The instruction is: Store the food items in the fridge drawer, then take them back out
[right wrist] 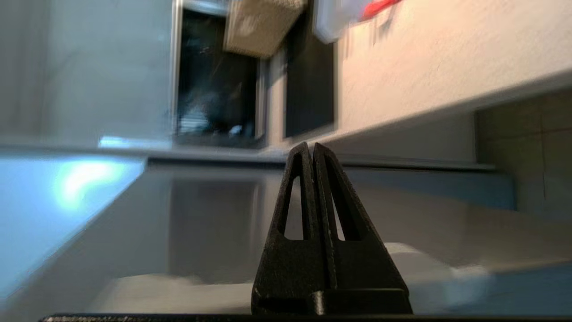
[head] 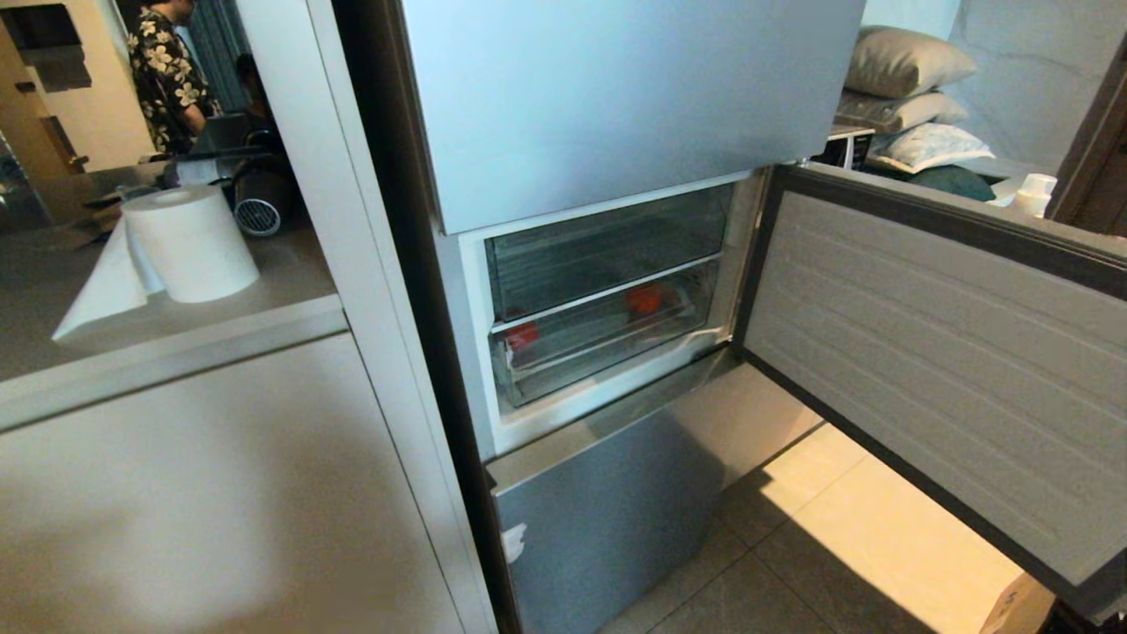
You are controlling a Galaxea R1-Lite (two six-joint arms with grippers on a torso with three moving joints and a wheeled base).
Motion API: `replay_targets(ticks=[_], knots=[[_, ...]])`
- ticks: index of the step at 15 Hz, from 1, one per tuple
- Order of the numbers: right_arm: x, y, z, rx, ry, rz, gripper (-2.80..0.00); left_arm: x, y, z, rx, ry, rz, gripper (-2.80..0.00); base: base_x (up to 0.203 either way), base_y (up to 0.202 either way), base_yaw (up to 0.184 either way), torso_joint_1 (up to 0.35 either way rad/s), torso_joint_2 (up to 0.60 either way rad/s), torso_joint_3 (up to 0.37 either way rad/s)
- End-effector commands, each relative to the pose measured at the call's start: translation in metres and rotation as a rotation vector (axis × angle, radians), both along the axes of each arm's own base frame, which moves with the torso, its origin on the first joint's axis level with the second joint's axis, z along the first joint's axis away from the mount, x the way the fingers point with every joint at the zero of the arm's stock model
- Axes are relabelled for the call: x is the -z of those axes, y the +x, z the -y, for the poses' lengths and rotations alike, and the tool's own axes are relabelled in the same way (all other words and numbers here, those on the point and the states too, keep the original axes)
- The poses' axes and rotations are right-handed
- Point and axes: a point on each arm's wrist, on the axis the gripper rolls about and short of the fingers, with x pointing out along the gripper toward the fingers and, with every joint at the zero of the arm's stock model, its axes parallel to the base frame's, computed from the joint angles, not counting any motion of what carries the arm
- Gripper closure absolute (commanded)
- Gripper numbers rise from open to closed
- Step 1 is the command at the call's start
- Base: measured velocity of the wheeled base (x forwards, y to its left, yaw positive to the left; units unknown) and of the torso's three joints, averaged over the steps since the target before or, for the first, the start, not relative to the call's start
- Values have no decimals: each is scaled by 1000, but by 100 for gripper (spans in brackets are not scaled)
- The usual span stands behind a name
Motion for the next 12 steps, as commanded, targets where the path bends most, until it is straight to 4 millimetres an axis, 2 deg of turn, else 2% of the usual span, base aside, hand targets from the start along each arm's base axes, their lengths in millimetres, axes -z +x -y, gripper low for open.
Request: replay_targets(ticks=[1, 3, 7, 10, 12], knots=[[-38, -22, -35, -18, -104, 81, 0, 0, 0, 0, 0, 0, -2, 0, 0, 0, 0, 0, 0, 0], [-65, -25, -40, -22, -127, 146, 0, 0, 0, 0, 0, 0, -2, 0, 0, 0, 0, 0, 0, 0], [-99, -22, -38, -65, -89, 234, 0, 0, 0, 0, 0, 0, -2, 0, 0, 0, 0, 0, 0, 0], [-110, -21, -38, -90, -97, 255, 0, 0, 0, 0, 1, 0, -2, 0, 0, 0, 0, 0, 0, 0], [-115, -20, -32, -61, -115, 265, 0, 0, 0, 0, -1, 0, -2, 0, 0, 0, 0, 0, 0, 0]])
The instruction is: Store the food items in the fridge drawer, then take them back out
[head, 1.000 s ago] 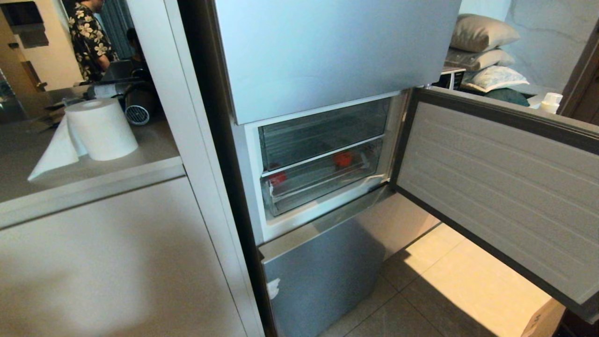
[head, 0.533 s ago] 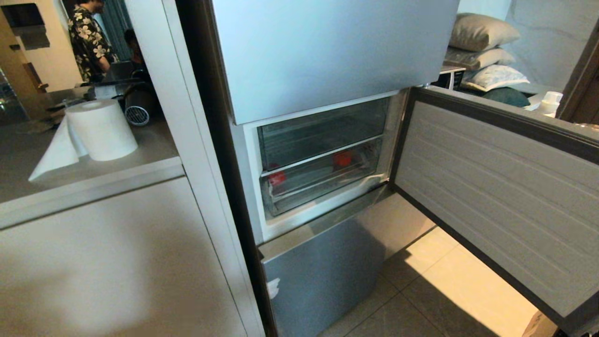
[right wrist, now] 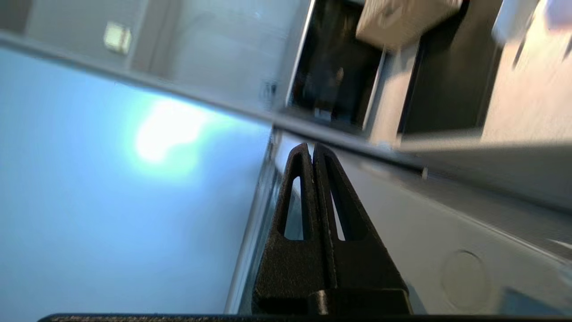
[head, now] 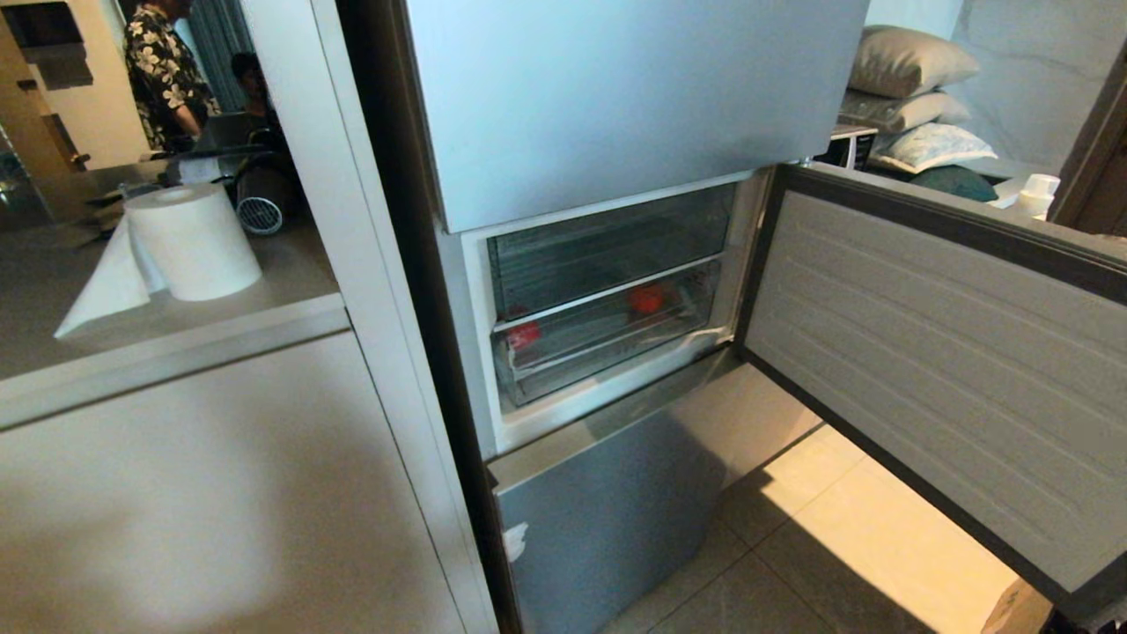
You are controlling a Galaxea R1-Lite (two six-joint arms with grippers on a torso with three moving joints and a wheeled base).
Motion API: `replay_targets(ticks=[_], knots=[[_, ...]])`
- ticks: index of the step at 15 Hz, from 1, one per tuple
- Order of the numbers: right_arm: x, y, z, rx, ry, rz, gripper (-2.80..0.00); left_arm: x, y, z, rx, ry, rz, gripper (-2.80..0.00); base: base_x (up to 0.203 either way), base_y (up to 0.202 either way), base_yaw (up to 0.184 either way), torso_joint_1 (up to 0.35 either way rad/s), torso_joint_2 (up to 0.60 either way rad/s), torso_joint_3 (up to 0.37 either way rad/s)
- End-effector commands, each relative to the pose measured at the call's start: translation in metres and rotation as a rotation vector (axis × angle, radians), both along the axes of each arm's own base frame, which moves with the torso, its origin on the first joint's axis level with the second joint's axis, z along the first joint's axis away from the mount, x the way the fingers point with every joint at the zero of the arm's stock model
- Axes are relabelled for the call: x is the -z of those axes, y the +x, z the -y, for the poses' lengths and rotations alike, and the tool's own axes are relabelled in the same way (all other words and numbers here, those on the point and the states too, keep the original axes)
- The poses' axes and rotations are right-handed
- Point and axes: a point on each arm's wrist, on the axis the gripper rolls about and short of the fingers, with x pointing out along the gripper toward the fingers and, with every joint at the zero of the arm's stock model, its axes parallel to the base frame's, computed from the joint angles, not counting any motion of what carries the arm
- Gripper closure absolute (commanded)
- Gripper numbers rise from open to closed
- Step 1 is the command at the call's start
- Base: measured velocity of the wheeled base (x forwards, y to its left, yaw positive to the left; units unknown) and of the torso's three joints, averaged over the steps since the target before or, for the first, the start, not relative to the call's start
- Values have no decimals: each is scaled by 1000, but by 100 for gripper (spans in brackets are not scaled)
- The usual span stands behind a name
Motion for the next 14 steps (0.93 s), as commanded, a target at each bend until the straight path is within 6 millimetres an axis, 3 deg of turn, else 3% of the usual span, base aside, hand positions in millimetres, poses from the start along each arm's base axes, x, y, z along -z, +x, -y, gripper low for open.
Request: replay_targets(ticks=[1, 6, 12, 14], knots=[[-4, -1, 14, 66, -5, 14, 0, 0, 0, 0, 1, 0, -2, 0, 0, 0, 0, 0, 0, 0], [-5, -5, 69, 189, 1, 20, 0, 0, 0, 0, 1, 0, -2, 0, 0, 0, 0, 0, 0, 0], [27, 21, 139, 193, 94, 7, 0, 0, 0, 0, 1, 0, -2, 0, 0, 0, 0, 0, 0, 0], [39, 29, 153, 179, 132, -1, 0, 0, 0, 0, 1, 0, -2, 0, 0, 0, 0, 0, 0, 0]])
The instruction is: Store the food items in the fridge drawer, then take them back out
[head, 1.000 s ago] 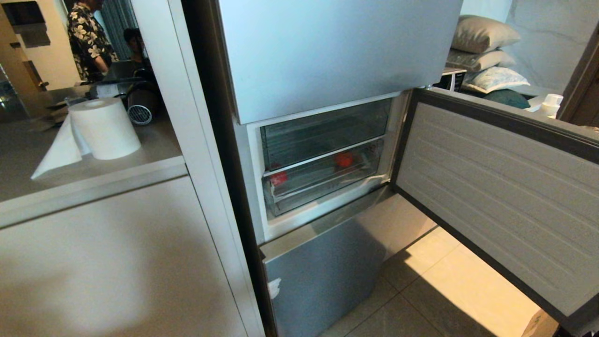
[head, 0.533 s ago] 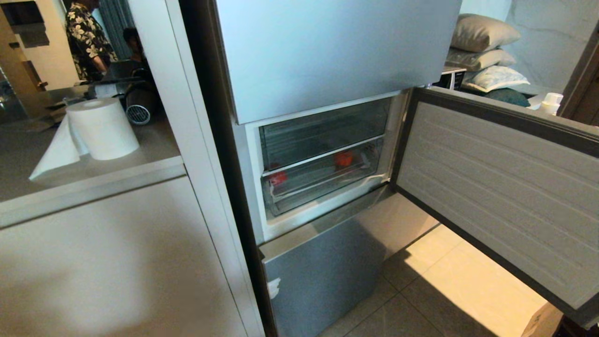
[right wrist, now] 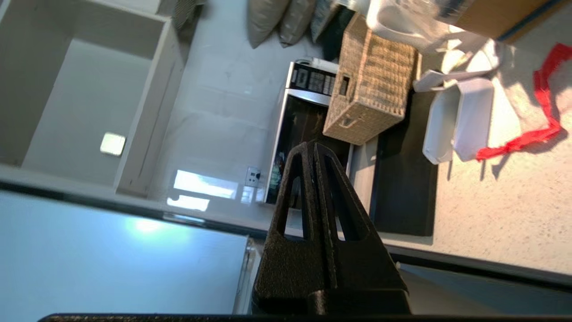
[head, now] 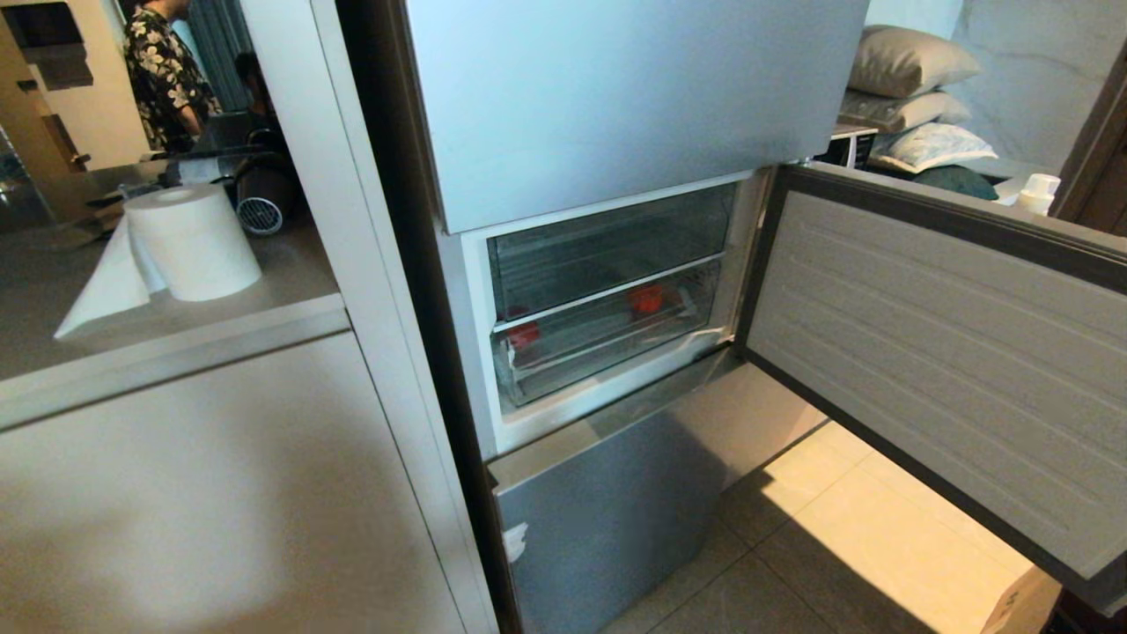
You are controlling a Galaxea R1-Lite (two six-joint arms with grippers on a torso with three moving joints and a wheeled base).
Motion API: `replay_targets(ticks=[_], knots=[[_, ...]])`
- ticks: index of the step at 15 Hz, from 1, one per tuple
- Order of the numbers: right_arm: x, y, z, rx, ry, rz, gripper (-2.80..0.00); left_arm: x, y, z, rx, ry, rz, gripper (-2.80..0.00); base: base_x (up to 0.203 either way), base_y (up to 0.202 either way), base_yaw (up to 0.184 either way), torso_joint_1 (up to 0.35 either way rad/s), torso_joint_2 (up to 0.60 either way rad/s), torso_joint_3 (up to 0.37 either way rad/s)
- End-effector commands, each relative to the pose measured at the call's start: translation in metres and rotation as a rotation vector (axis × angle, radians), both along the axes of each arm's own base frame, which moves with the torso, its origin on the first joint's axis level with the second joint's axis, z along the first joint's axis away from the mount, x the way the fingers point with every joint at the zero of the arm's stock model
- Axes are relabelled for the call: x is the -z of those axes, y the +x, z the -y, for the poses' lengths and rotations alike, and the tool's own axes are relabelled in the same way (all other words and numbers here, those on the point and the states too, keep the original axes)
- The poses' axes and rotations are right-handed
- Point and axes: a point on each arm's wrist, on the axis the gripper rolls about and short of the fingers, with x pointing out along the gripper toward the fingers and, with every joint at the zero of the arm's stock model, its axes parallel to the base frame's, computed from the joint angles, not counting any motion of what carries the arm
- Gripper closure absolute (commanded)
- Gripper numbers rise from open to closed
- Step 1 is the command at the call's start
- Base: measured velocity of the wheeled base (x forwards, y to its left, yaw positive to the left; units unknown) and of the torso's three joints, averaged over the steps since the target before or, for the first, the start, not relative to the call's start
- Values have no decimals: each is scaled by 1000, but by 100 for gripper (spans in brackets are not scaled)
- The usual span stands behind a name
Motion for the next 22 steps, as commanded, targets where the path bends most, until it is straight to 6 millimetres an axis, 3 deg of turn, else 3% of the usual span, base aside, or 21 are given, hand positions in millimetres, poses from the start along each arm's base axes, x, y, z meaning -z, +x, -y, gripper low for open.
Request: replay_targets(ticks=[1, 4, 7, 10, 17, 22], knots=[[28, 13, 22, -34, 100, -12, 0, 0, 0, 0, 0, -1, -2, 0, 0, 0, 0, 0, 0, 0], [45, 28, 24, -123, 218, -11, 0, 0, 0, 0, 0, -1, -2, 0, 0, 0, 0, 0, 0, 0], [64, 47, 4, -212, 301, -49, 0, 0, 0, 0, 0, -1, -2, 0, 0, 0, 0, 0, 0, 0], [70, 51, -29, -297, 348, -84, 0, 0, 0, 0, 0, -1, -2, 0, 0, 0, 0, 0, 0, 0], [58, 40, -103, -458, 356, -114, 0, 0, 0, 0, 0, -1, -2, 0, 0, 0, 0, 0, 0, 0], [45, 40, -183, -648, 332, -131, 0, 0, 0, 0, 1, -1, -2, 0, 0, 0, 0, 0, 0, 0]])
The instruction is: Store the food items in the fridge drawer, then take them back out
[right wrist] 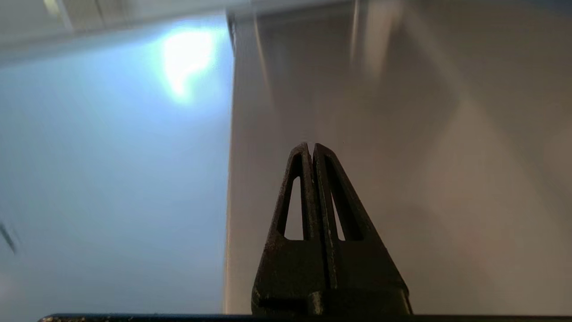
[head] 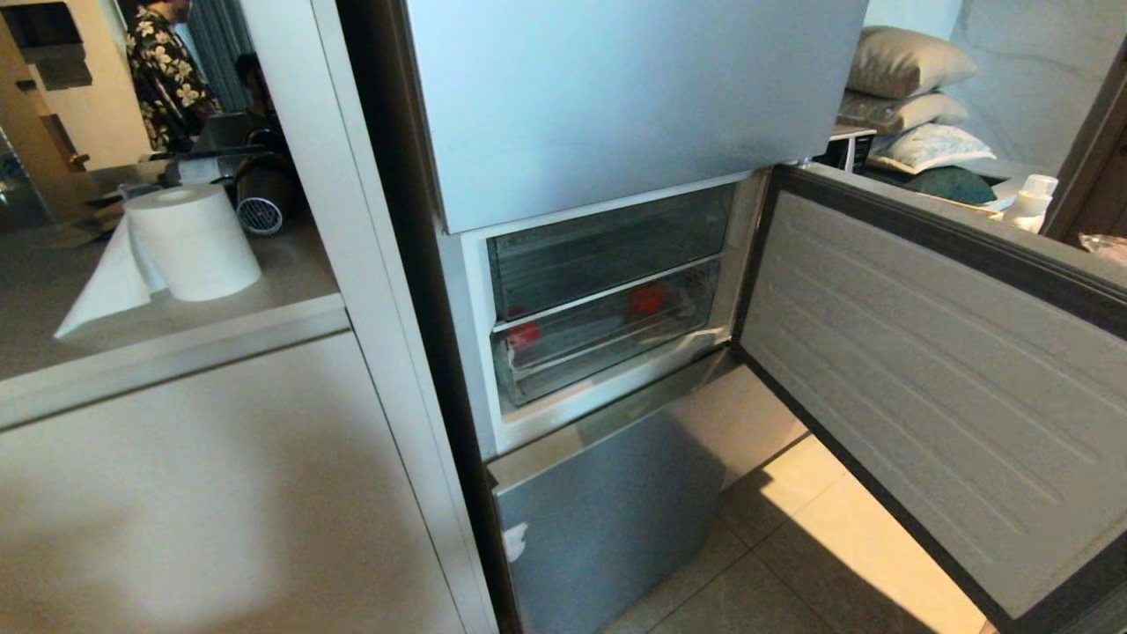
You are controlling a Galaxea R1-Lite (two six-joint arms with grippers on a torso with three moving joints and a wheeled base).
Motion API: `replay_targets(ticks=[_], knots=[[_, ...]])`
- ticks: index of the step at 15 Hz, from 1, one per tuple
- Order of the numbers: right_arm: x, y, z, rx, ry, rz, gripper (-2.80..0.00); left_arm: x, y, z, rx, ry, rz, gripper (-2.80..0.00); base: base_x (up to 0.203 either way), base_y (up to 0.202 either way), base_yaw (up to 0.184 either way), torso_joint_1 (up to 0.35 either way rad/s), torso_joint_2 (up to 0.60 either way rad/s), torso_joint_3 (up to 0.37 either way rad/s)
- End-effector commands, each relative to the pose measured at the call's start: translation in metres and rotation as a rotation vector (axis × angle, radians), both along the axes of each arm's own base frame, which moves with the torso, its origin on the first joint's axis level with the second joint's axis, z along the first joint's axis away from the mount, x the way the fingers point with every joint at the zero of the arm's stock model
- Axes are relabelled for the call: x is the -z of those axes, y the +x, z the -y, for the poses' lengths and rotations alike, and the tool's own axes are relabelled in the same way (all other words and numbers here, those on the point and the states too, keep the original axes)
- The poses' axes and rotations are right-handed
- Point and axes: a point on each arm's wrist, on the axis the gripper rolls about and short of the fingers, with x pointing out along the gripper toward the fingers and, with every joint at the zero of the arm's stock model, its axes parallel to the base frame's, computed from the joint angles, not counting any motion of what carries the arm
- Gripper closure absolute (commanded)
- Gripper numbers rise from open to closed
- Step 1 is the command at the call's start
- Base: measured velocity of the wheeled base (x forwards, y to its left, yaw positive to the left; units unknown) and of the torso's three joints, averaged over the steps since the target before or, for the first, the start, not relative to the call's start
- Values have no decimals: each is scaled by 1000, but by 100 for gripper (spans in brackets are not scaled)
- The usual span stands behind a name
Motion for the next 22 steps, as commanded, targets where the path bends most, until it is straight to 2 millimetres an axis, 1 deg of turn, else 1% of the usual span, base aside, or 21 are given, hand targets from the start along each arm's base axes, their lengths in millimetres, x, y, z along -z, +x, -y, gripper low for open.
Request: replay_targets(ticks=[1, 4, 8, 10, 11, 12, 14, 16, 18, 20, 22], knots=[[-22, -9, -44, -103, -9, 50, 0, 0, 0, 0, 0, -1, -2, 0, 0, 0, 0, 0, 0, 0], [-40, -10, -85, -241, 69, 66, 0, 0, 0, 0, 0, -1, -2, 0, 0, 0, 0, 0, 0, 0], [-47, -12, -131, -394, 103, 54, 0, 0, 0, 0, 1, -1, -2, 0, 0, 0, 0, 0, 0, 0], [-50, -19, -152, -407, 88, 74, 0, 0, 0, 0, -1, -1, -2, 0, 0, 0, 0, 0, 0, 0], [-48, -25, -159, -401, 37, 99, 0, 0, 0, 0, 0, -1, -2, 0, 0, 0, 0, 0, 0, 0], [-41, -29, -160, -373, -62, 133, 0, 0, 0, 0, 0, -1, -2, 0, 0, 0, 0, 0, 0, 0], [-26, -32, -167, -255, -310, 185, 0, 0, 0, 0, 0, -1, -2, 0, 0, 0, 0, 0, 0, 0], [-13, -32, -191, -197, -491, 175, 0, 0, 0, 0, 0, -1, -2, 0, 0, 0, 0, 0, 0, 0], [1, -29, -219, -221, -610, 105, 0, 0, 0, 0, 0, -1, -2, 0, 0, 0, 0, 0, 0, 0], [17, -16, -244, -291, -683, 29, 0, 0, 0, 0, -1, -1, -2, 0, 0, 0, 0, 0, 0, 0], [22, 6, -269, -364, -718, 7, 0, 0, 0, 0, 0, -1, -2, 0, 0, 0, 0, 0, 0, 0]])
